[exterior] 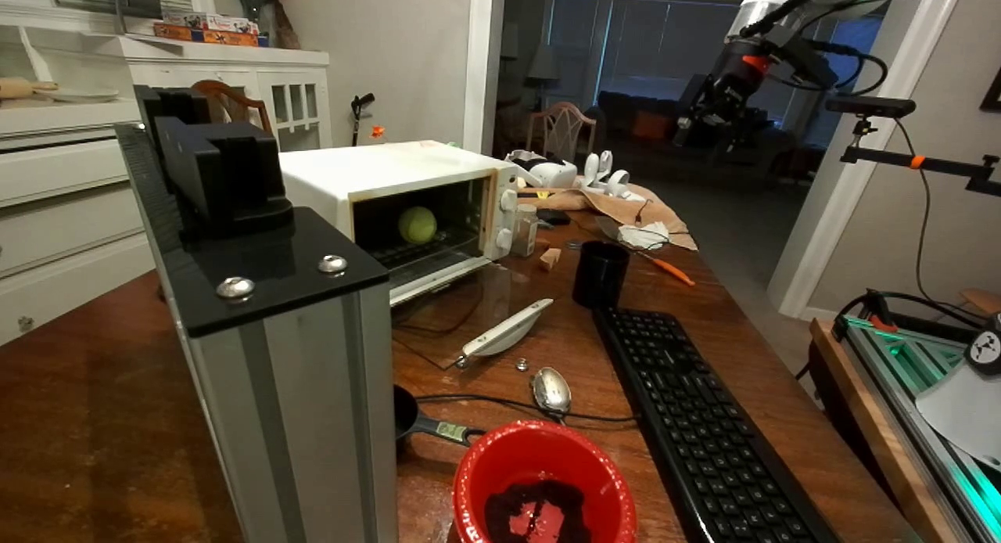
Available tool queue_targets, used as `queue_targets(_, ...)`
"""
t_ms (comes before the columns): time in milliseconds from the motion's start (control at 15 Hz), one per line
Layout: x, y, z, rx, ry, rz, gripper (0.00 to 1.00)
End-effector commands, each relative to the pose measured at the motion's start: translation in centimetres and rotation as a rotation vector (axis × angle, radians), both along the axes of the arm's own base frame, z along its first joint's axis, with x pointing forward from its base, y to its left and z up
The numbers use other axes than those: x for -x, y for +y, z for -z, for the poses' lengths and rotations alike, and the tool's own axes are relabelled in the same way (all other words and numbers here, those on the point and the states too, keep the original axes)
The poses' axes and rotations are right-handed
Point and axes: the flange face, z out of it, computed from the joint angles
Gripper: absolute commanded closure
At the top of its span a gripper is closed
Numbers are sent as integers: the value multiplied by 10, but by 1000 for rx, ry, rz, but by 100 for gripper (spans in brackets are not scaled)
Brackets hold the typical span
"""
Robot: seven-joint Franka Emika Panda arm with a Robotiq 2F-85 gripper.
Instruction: Use the spatula to push the green ball further into the microwave
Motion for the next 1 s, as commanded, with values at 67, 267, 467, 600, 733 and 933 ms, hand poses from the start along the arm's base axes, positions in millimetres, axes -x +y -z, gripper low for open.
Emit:
queue_targets(67,6,-30,43,78,-58,68,0)
queue_targets(267,13,-38,72,116,-54,78,0)
queue_targets(467,14,-43,100,140,-11,75,0)
queue_targets(600,15,-40,89,129,-16,74,0)
queue_targets(733,15,-41,97,133,0,75,0)
queue_targets(933,15,-41,98,135,1,76,0)
